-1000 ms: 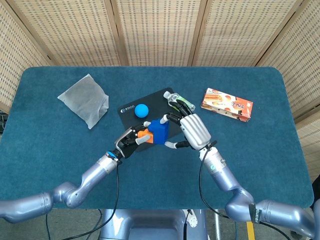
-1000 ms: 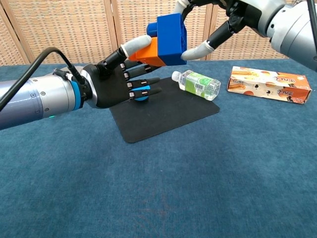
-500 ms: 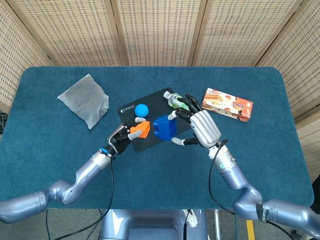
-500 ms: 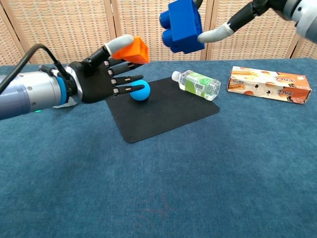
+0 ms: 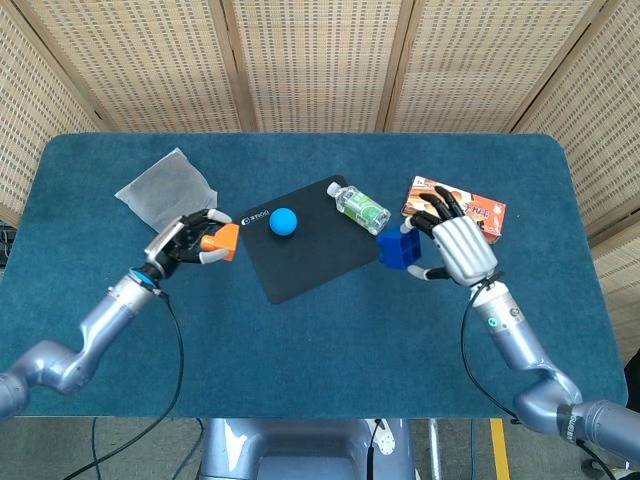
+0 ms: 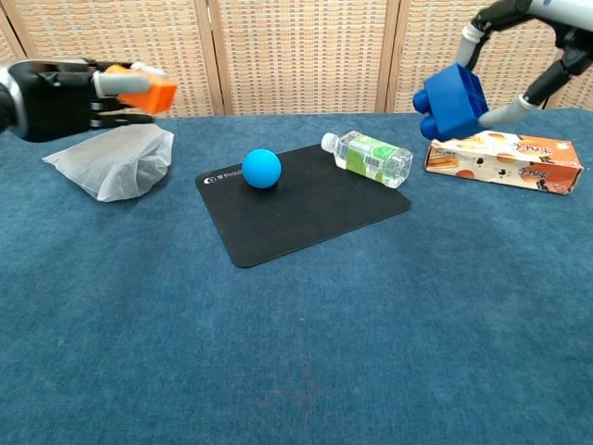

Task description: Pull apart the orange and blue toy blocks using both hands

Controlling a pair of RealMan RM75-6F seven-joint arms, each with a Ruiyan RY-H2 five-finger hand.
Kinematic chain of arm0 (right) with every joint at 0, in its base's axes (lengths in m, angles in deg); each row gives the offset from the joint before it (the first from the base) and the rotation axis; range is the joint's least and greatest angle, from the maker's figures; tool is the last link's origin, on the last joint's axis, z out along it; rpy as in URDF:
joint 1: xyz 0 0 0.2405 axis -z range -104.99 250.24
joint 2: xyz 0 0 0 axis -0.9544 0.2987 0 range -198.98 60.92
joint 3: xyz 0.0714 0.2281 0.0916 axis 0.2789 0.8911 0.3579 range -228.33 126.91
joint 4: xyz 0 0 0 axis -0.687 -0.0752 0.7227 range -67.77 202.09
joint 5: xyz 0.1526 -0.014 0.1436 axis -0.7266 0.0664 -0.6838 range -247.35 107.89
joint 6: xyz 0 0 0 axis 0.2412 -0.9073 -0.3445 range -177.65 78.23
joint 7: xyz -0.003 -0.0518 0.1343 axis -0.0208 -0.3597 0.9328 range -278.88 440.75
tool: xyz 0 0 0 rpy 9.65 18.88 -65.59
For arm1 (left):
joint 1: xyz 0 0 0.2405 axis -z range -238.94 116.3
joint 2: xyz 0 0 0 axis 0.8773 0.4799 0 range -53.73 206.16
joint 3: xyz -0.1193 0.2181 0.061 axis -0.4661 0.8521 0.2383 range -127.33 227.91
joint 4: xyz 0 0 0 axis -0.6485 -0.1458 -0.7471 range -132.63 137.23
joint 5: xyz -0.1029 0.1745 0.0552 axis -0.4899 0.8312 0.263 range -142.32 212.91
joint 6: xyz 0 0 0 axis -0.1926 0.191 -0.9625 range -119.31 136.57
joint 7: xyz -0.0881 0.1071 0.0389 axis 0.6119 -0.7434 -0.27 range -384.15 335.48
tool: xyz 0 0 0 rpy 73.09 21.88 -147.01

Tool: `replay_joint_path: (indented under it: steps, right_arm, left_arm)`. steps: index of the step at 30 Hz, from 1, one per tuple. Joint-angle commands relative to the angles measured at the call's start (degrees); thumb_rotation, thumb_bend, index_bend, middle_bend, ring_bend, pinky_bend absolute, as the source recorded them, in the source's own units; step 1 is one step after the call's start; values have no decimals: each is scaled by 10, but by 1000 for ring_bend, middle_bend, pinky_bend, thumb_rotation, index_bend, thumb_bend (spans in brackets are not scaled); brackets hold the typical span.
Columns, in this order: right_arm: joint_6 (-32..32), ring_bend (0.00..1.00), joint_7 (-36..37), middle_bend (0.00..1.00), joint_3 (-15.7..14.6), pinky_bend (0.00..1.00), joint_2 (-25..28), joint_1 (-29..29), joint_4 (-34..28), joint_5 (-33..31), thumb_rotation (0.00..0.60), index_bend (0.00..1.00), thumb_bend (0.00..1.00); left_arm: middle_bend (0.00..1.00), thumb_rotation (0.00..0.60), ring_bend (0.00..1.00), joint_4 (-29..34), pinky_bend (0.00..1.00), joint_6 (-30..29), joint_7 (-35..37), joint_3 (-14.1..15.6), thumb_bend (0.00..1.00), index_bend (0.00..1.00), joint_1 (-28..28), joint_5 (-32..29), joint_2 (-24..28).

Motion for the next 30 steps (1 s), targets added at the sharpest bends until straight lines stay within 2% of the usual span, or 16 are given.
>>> replay_joint_path:
  steps: [1,3,4,5,7,8,9,11,15,17,20,24,30]
  right_arm:
    - [8,120,-9,567,-9,0,-6,2,15,-2,600,613,445]
    - [26,113,-14,464,-17,0,-3,1,17,-7,600,525,395]
    - [42,82,-18,335,-19,0,2,0,11,-18,600,407,291]
    - [58,46,-18,190,-20,0,9,0,2,-32,600,268,160]
    - [77,0,-14,27,-17,0,20,0,-18,-55,600,75,10]
    - [80,0,-11,11,-13,0,26,1,-27,-63,600,47,2]
    - [78,0,-8,0,-12,0,28,3,-31,-65,600,13,0]
    - [69,0,0,0,-10,0,34,8,-39,-64,600,0,0]
    - [44,0,19,0,-11,0,46,22,-50,-46,600,0,0]
    - [-1,0,46,0,-15,0,62,46,-55,-19,600,0,0]
    - [-65,0,89,0,-33,0,78,82,-38,30,600,0,0]
    - [-131,0,119,0,-52,0,79,124,6,60,600,0,0]
    - [-201,0,114,0,-80,0,67,189,60,68,600,0,0]
  left_arm:
    - [517,600,0,-54,0,-15,-193,38,329,522,-10,-17,39]
    - [515,600,0,-65,0,-20,-234,43,337,522,-12,-35,33]
    - [505,600,0,-69,0,-24,-252,45,338,522,-14,-46,27]
    - [451,600,0,-71,0,-24,-261,49,326,499,-14,-48,24]
    - [247,600,0,-70,0,-24,-260,54,241,329,-15,-49,22]
    - [115,600,0,-68,0,-27,-248,55,175,178,-16,-47,22]
    - [34,600,0,-67,0,-29,-241,56,116,63,-17,-46,22]
    - [0,600,0,-68,0,-41,-226,59,52,0,-20,-37,22]
    - [0,600,0,-70,0,-64,-217,64,10,0,-27,-26,28]
    - [0,600,0,-75,0,-106,-229,64,1,0,-45,-24,40]
    - [0,600,0,-59,0,-156,-266,67,0,0,-80,-38,63]
    - [0,600,0,-23,0,-205,-326,76,0,0,-126,-66,91]
    - [0,600,0,77,0,-321,-493,99,0,0,-214,-109,133]
